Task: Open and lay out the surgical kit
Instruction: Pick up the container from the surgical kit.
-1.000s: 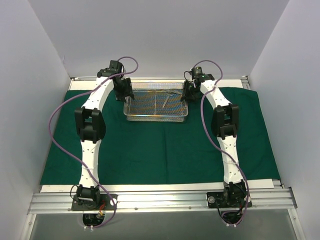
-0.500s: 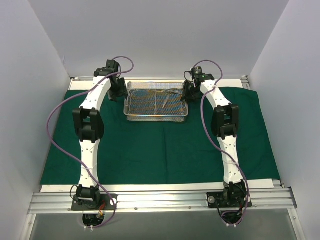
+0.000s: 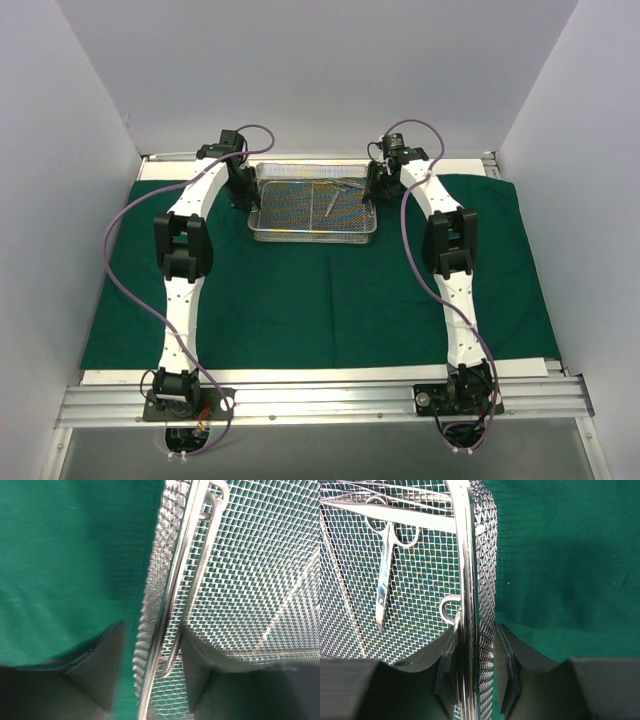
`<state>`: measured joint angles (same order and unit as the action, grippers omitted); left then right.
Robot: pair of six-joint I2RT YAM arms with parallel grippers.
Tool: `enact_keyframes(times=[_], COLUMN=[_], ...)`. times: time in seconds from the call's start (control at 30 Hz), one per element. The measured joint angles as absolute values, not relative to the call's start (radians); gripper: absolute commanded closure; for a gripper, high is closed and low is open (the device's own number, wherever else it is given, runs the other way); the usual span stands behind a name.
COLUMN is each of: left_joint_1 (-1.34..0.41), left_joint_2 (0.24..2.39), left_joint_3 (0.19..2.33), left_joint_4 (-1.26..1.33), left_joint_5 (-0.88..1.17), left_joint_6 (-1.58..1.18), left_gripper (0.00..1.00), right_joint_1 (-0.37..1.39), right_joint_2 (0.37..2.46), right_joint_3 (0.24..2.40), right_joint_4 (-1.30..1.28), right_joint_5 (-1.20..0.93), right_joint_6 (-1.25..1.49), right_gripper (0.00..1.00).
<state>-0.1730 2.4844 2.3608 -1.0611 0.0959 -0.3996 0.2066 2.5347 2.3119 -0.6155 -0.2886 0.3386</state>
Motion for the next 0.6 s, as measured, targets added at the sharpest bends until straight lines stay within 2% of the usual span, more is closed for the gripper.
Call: enact_keyframes(times=[0.03, 0.07, 0.1, 0.13, 0.17, 0.4, 0.6], left_joint_1=[-0.173, -0.173, -0.173, -0.173, -0.175, -0.175, -0.172], left_joint_2=[2.487, 2.489, 2.489, 2.489, 2.489, 2.443, 2.259], left_joint_3=[2.361, 2.361, 2.361, 2.361, 2.361, 2.302, 2.171], left_joint_4=[-1.059, -1.056, -1.052, -1.050, -1.050, -1.047, -1.085], left_joint_5=[0.106, 0.116, 0.125, 0.131, 0.131, 0.116, 0.034], left_joint_6=[-0.400, -0.401, -0.396, -0.390, -0.386, -0.373, -0.370], left_gripper=[0.66, 0.75, 0.80, 0.90, 0.95, 0.98, 0.98], right_joint_1=[0.207, 0.209, 0.210, 0.211, 0.212, 0.234, 0.279], right_joint_2=[2.535, 2.539, 2.544, 2.550, 2.553, 2.564, 2.533], right_joint_3=[2.314, 2.319, 2.329, 2.341, 2.349, 2.399, 2.404], right_joint_4=[-0.617, -0.619, -0.625, -0.628, -0.630, -0.667, -0.694], right_joint_5=[-0.286, -0.283, -0.279, -0.277, -0.276, -0.225, -0.226], right_joint_6=[0.338, 0.338, 0.337, 0.338, 0.339, 0.339, 0.338], right_gripper=[0.84, 0.95, 1.00, 1.00, 1.00, 1.00, 1.00])
